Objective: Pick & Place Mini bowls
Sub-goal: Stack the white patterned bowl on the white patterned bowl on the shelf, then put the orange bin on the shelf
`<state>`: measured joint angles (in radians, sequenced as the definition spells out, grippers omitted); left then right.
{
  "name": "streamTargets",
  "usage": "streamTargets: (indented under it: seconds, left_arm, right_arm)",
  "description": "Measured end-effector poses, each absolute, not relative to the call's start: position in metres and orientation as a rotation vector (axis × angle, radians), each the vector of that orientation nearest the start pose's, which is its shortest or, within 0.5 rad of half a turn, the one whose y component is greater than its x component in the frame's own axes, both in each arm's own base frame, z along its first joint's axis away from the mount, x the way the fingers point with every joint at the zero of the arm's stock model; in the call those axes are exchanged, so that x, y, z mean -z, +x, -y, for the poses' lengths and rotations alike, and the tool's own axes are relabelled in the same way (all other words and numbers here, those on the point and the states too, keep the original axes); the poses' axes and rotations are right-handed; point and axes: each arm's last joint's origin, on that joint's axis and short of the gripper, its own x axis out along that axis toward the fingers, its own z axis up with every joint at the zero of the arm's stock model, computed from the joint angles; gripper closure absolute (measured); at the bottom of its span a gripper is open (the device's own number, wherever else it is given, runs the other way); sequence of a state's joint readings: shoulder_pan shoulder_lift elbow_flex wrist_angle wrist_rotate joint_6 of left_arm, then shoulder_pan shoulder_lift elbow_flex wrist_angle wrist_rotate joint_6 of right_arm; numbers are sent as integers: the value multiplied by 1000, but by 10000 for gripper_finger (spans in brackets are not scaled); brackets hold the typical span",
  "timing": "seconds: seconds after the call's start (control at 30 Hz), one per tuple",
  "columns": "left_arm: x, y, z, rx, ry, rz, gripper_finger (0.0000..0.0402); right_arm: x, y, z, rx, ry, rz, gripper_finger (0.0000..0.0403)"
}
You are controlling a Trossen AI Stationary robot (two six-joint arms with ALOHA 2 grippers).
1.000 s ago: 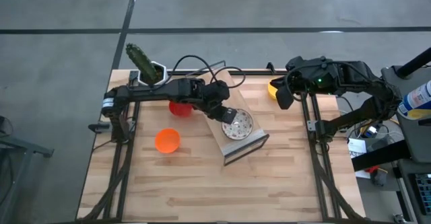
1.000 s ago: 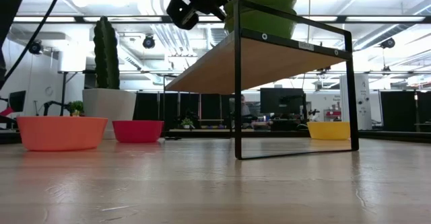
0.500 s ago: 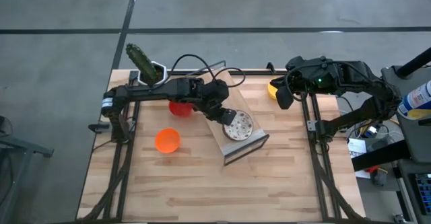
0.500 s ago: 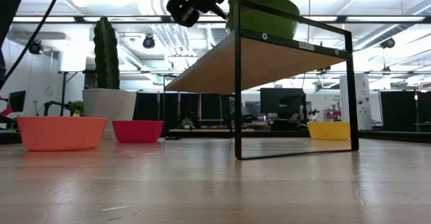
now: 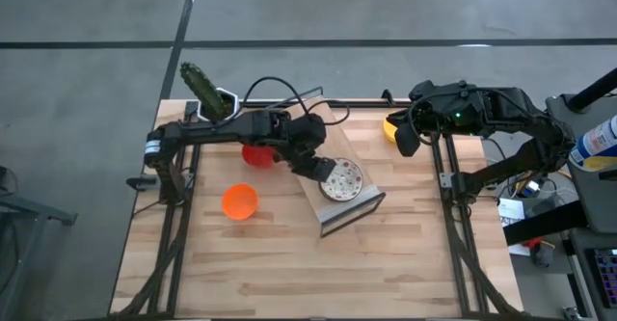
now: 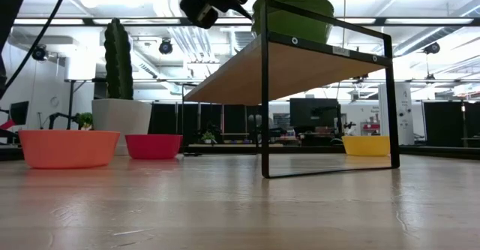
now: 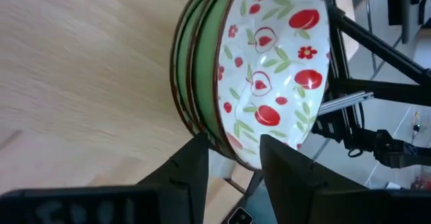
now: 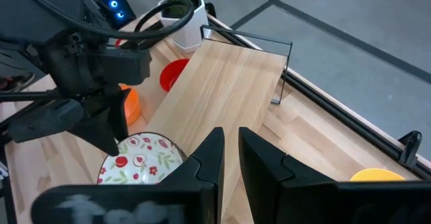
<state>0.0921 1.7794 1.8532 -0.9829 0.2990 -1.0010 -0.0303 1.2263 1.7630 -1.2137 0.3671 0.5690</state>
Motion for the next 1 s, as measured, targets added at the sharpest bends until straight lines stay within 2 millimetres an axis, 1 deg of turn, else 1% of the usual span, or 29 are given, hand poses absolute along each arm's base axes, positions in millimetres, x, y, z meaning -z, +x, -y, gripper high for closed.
streamTargets:
  seconds: [0.1, 0.5, 0.6, 0.73, 0.8, 0.9, 1.0]
  left_arm:
    - [-369, 371, -26, -261, -1086, -919, 276]
    - [-391, 345, -25, -209, -979, -898, 276]
    - [-393, 337, -24, -211, -951, -935, 276]
    - [-391, 320, -18, -222, -899, -1059, 276]
    - [-393, 308, -13, -241, -863, -1118, 276]
    - [-395, 287, -6, -319, -793, -1212, 276]
    - [-396, 271, 1, -445, -717, -1268, 276]
  right_arm:
    - [-469, 184, 16, 559, 426, -542, 360]
    - [-469, 185, 16, 559, 422, -545, 360]
    - [-466, 188, 16, 563, 419, -558, 360]
    - [-460, 197, 16, 570, 411, -592, 360]
    - [-458, 199, 16, 572, 409, -604, 360]
    - [-456, 204, 17, 573, 399, -621, 360]
    - [-456, 205, 17, 569, 387, -620, 360]
